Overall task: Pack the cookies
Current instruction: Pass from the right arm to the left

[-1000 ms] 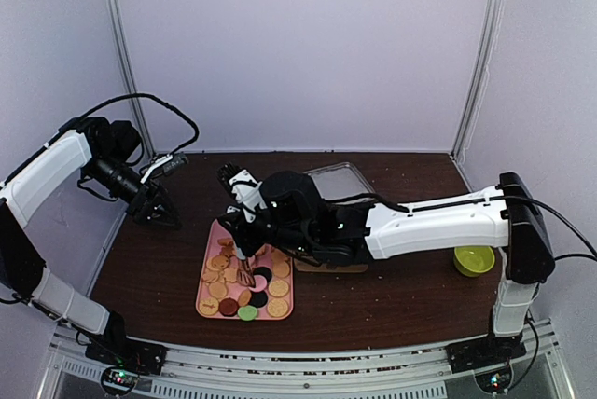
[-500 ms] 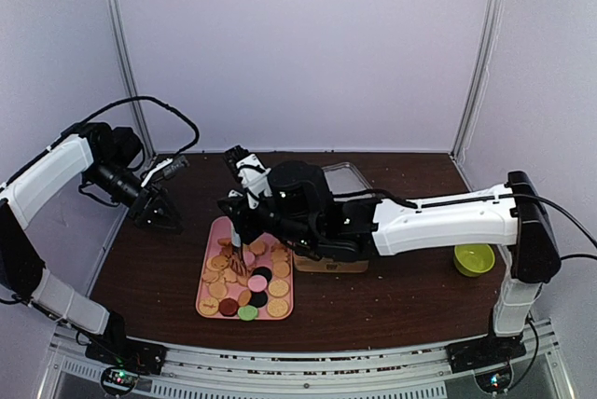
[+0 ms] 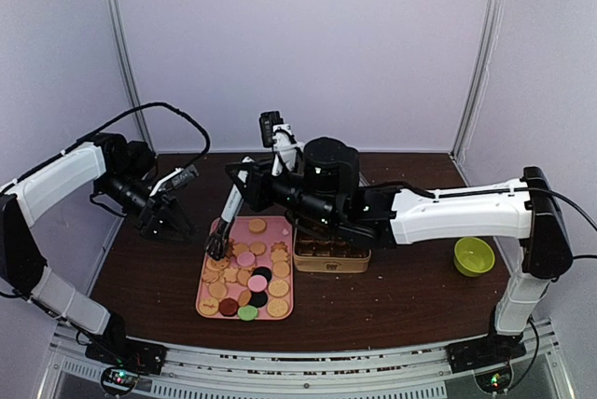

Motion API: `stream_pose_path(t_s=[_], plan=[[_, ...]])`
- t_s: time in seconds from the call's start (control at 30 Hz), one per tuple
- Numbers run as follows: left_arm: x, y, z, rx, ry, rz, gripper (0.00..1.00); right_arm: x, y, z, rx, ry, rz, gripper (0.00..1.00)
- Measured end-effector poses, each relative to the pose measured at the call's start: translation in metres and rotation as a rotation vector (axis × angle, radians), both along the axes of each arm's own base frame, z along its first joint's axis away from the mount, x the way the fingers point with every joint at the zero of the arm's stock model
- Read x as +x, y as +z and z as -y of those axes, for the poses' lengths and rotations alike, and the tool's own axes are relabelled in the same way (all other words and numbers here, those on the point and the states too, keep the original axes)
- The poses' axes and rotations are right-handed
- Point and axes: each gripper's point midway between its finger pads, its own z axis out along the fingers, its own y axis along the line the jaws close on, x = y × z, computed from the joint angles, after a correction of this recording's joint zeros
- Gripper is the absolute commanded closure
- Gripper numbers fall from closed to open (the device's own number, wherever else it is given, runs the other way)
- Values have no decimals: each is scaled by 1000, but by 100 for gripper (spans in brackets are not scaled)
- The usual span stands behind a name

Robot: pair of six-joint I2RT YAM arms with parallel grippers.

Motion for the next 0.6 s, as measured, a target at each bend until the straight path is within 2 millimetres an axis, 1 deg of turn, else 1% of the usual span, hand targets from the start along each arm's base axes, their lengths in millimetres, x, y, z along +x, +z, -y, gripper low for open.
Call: stream_pose_path(t_s=[0.07,0.23,0.43,0.6], plan=[[-1,-1,4,-7,-18,9,11,-1,3,-1,16,10,-7,71],[0,-4,11,-10,-42,41,12,-4,8,-2,51,33,-22,71],[9,-7,14,-12,-33,66,21,-3,6,-1,66,44,-37,72],[6,-18,20,-10,-50,37,24,0,8,0,83,44,-44,73]])
